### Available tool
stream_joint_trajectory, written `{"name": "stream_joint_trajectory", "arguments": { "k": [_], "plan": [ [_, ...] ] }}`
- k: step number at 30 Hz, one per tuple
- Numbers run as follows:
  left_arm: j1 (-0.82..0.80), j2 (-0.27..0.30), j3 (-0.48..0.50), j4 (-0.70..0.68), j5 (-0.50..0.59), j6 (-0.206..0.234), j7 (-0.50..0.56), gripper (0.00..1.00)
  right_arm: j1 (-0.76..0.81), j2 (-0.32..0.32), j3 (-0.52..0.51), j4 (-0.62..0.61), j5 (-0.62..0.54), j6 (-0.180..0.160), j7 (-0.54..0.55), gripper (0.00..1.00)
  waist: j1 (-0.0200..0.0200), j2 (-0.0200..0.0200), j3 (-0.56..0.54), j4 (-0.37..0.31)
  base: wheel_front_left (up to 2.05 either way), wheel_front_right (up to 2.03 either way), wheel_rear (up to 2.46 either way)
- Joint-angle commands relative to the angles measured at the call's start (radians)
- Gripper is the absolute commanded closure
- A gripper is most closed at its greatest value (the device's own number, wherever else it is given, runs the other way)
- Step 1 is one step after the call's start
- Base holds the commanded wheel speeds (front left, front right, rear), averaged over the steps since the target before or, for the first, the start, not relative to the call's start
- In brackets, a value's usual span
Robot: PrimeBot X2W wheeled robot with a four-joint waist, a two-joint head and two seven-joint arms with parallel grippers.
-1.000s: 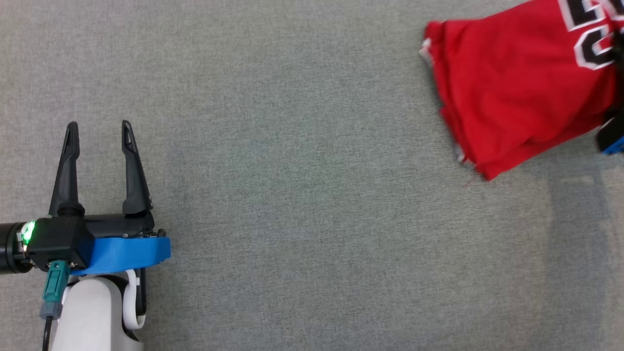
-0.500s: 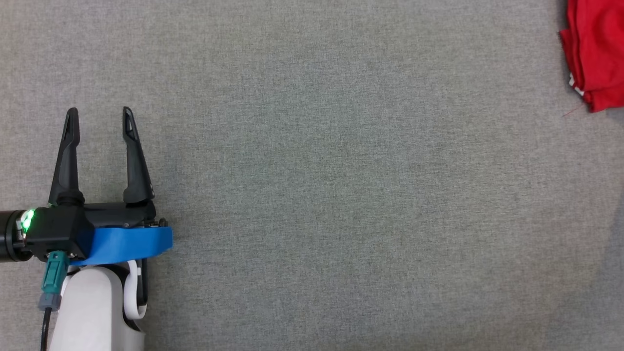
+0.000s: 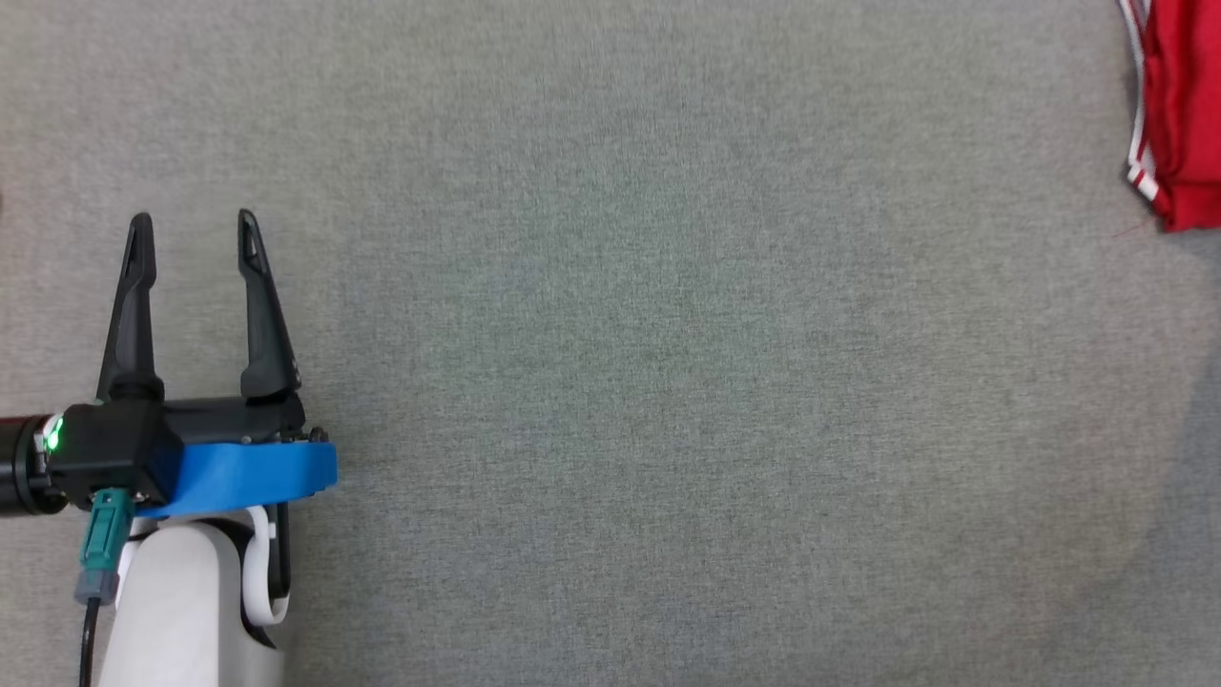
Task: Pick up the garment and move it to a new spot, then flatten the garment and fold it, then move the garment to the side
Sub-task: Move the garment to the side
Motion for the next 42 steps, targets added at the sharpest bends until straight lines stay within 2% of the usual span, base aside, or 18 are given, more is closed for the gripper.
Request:
{"name": "stream_joint_trajectory", "arguments": {
  "k": [1,5,15,21,33,42],
  "plan": [
    [0.023,-0.002,0.006,0.008,-0.006,0.006,-0.003,0.0,0.038,0.029,0.007,-0.009,-0.009,0.0,-0.016,0.0,-0.0001,0.0,-0.044,-0.012,0.0,0.0,0.0],
    [0.054,-0.003,0.017,0.014,-0.012,0.008,-0.003,0.0,0.076,0.072,0.013,-0.051,-0.006,0.0,-0.026,0.0,-0.0001,0.0,-0.097,-0.019,0.0,0.0,0.0],
    [0.173,-0.009,0.038,0.031,-0.024,0.008,-0.003,0.0,0.34,0.234,0.036,-0.407,-0.01,0.0,-0.026,0.0,-0.0001,0.0,-0.261,-0.011,0.0,0.0,0.0],
    [0.233,-0.016,0.041,0.044,-0.03,0.002,-0.003,0.0,0.513,0.318,0.045,-0.555,0.0,0.0,-0.026,0.0,-0.0001,0.0,-0.334,0.006,0.0,0.0,0.0],
    [0.29,-0.028,0.018,0.08,-0.032,-0.017,-0.003,0.0,0.874,0.44,-0.048,-0.74,-0.018,0.0,-0.026,0.0,-0.0001,0.0,-0.414,0.037,0.0,0.0,0.0],
    [0.306,-0.03,0.013,0.099,-0.034,-0.021,-0.003,0.0,1.019,0.527,-0.133,-0.856,-0.079,0.0,0.029,0.0,-0.0001,0.0,-0.44,0.04,0.0,0.0,0.0]
  ]
}}
